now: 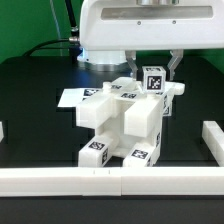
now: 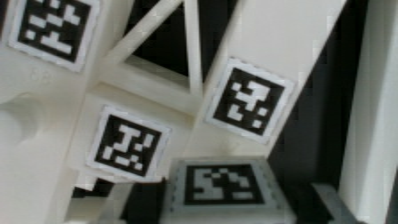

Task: Assemble chair

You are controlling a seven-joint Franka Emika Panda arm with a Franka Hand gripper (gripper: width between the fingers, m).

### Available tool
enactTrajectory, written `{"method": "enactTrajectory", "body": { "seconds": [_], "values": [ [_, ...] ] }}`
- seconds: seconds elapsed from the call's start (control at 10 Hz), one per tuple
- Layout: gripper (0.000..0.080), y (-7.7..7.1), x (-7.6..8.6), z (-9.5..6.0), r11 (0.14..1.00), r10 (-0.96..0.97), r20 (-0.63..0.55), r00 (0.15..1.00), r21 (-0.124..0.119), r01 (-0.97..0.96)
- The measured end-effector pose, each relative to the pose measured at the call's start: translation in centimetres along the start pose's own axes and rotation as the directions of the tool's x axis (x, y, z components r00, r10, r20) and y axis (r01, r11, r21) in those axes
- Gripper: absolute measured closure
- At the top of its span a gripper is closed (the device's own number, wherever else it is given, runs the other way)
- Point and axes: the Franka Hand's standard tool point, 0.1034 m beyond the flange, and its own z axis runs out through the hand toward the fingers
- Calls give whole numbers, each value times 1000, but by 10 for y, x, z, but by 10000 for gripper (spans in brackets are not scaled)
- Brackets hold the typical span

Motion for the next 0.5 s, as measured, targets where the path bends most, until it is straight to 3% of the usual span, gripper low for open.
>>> {"method": "enactTrajectory", "body": {
  "seconds": [0.5],
  "values": [
    [511, 2, 3, 4, 1000, -13, -10, 1000, -4, 13]
  ]
}}
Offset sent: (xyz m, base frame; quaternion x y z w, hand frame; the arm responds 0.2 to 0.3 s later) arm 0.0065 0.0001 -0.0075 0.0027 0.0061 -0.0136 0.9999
